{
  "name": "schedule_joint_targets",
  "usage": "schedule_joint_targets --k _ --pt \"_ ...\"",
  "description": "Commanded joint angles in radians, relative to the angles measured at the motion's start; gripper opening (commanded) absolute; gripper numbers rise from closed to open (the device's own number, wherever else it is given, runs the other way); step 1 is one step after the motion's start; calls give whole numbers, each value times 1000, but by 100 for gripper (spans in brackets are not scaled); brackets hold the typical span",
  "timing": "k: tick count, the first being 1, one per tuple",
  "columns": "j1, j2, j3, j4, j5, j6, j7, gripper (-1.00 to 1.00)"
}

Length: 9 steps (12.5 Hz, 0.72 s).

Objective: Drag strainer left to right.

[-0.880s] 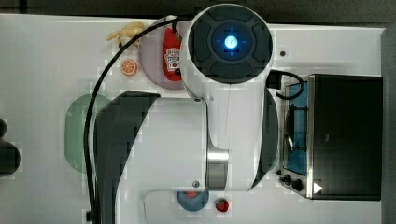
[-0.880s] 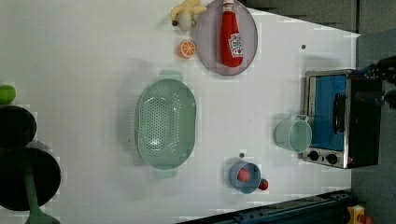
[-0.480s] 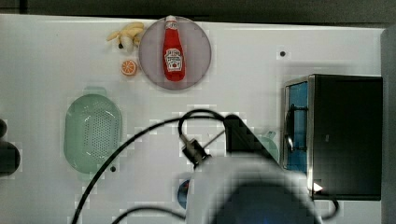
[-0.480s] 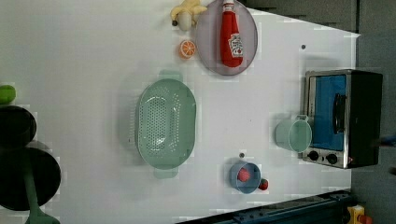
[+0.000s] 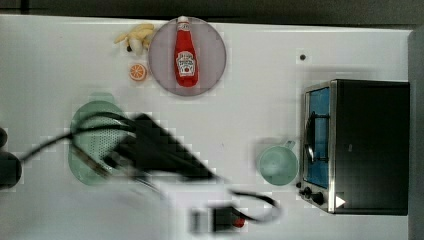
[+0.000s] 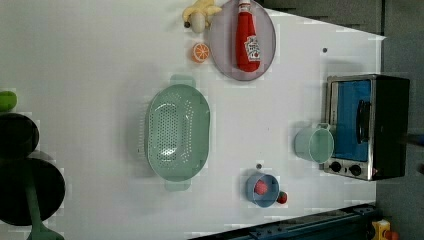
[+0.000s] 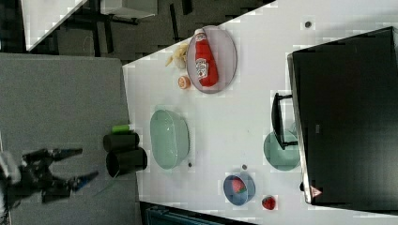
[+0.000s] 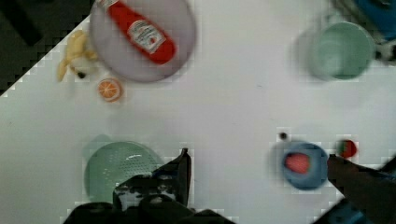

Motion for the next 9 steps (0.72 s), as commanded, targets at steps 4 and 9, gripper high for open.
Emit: schedule_joint_targets --k 4,9 --pt "48 322 317 -23 9 197 579 100" --pt "62 576 420 -34 -96 423 1146 100"
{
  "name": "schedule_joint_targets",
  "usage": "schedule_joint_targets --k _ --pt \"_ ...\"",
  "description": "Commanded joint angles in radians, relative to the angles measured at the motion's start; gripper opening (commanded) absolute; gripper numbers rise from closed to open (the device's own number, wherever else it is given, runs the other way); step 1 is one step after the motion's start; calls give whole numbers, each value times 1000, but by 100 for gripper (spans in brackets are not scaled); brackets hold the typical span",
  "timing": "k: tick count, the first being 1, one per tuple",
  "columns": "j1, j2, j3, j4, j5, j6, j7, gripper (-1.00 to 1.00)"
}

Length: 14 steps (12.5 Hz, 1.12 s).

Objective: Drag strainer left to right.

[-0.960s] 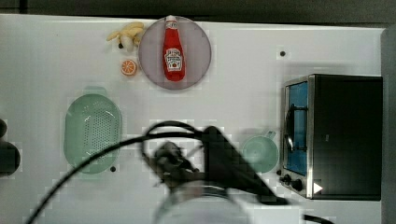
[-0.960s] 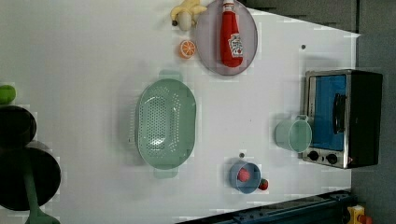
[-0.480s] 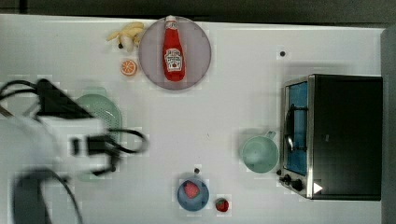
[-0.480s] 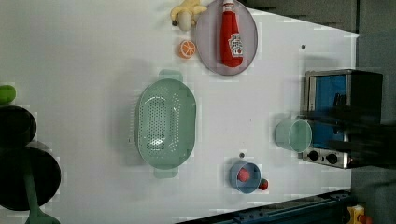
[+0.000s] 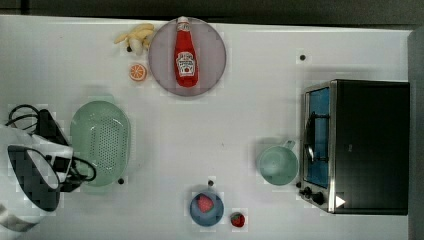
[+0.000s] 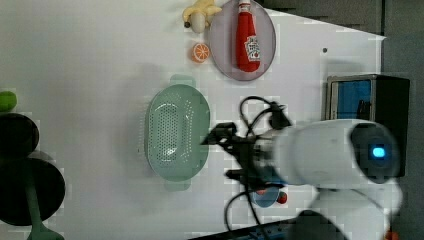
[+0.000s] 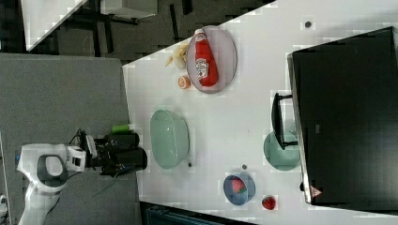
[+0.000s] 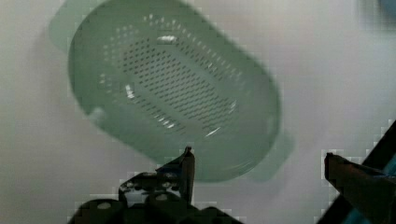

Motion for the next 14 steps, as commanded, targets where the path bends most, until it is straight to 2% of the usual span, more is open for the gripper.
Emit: schedule_joint_targets --k 1,4,8,10,14 --pt "-25 62 15 36 -107 62 435 100" --pt "-20 217 12 35 -209 154 591 100" --pt "-20 386 -29 22 -270 345 593 100" --pt "-21 418 -57 -6 -273 434 593 100" --pt "-22 414 -125 -80 -290 493 588 100"
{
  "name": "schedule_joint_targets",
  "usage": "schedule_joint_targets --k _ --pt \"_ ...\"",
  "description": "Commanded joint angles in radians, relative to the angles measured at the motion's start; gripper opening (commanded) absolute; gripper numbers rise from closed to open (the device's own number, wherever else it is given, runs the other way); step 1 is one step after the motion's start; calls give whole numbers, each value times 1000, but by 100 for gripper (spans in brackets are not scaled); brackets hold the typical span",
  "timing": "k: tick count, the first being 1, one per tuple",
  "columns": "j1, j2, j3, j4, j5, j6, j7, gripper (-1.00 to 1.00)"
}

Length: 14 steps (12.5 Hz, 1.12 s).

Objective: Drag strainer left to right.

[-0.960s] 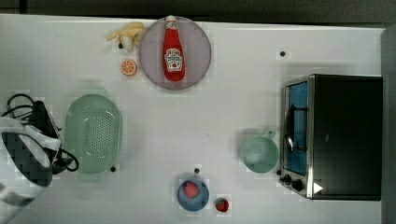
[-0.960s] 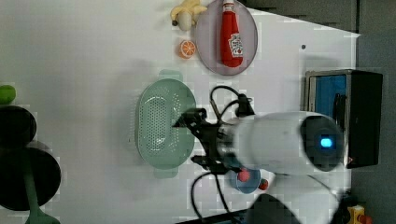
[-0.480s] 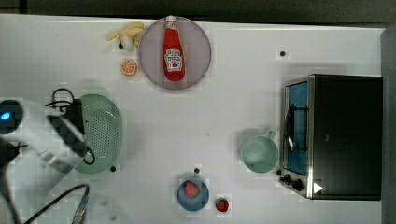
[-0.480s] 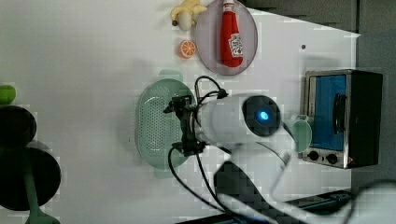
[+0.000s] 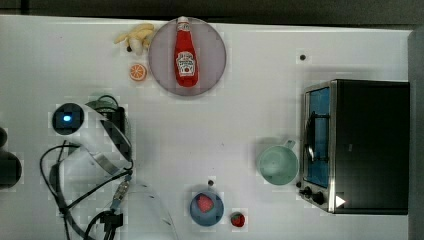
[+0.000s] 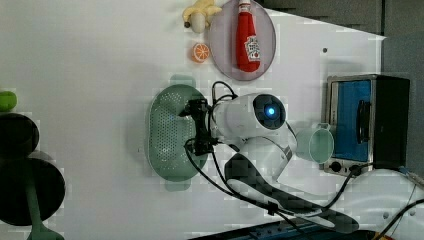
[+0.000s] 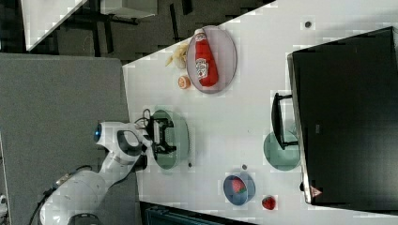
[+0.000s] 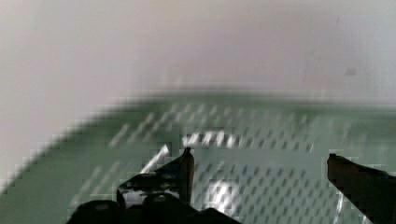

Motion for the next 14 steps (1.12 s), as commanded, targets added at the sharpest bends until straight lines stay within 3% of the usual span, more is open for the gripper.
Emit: schedule_joint_targets --k 1,5,14 --pt "-8 -35 -7 -38 -19 62 56 100" --pt "-36 -77 -25 -112 -21 108 45 100" --pt "-176 -192 -64 -296 -22 191 -87 100"
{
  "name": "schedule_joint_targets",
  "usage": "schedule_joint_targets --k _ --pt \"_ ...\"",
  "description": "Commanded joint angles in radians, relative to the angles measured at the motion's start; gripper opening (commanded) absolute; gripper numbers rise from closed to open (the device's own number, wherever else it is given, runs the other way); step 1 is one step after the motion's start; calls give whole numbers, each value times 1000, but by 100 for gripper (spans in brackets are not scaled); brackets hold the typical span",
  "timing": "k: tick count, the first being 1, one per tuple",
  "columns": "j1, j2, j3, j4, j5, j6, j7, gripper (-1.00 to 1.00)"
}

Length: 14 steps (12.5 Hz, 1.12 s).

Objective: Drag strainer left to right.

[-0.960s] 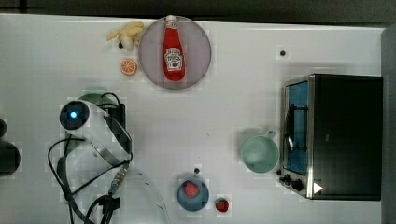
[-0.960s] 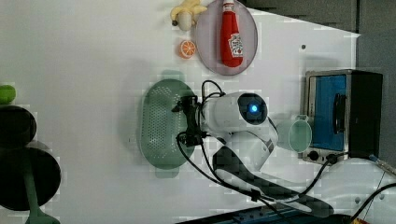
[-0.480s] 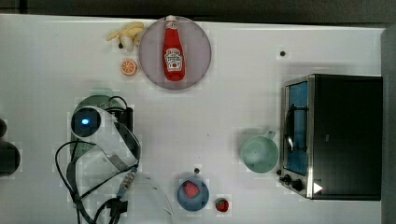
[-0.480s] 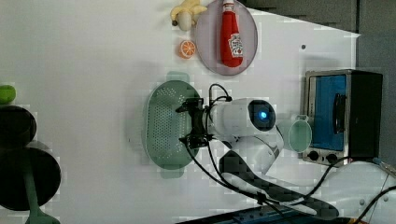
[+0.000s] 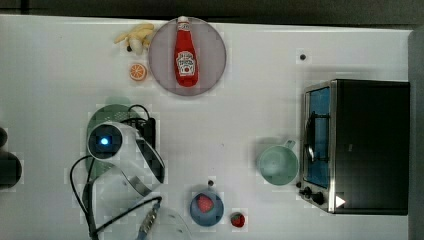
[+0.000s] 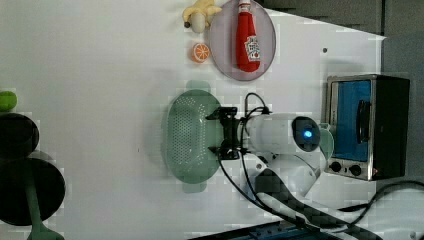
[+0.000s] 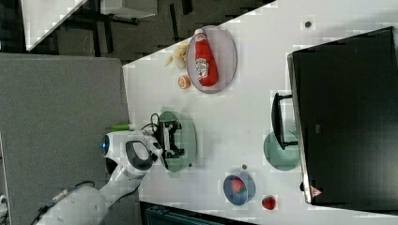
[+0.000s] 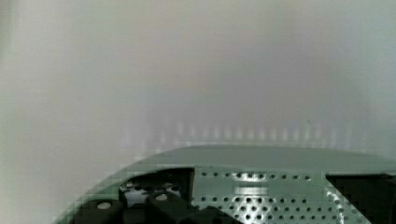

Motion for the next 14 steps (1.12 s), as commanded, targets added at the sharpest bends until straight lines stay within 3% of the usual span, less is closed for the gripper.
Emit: schedule_joint_targets --k 1,8,14 --pt "-78 0 -51 -42 3 31 -90 100" --pt "-127 -28 -184 -76 3 53 -285 100" --pt "-134 -38 -330 -84 3 70 -451 100"
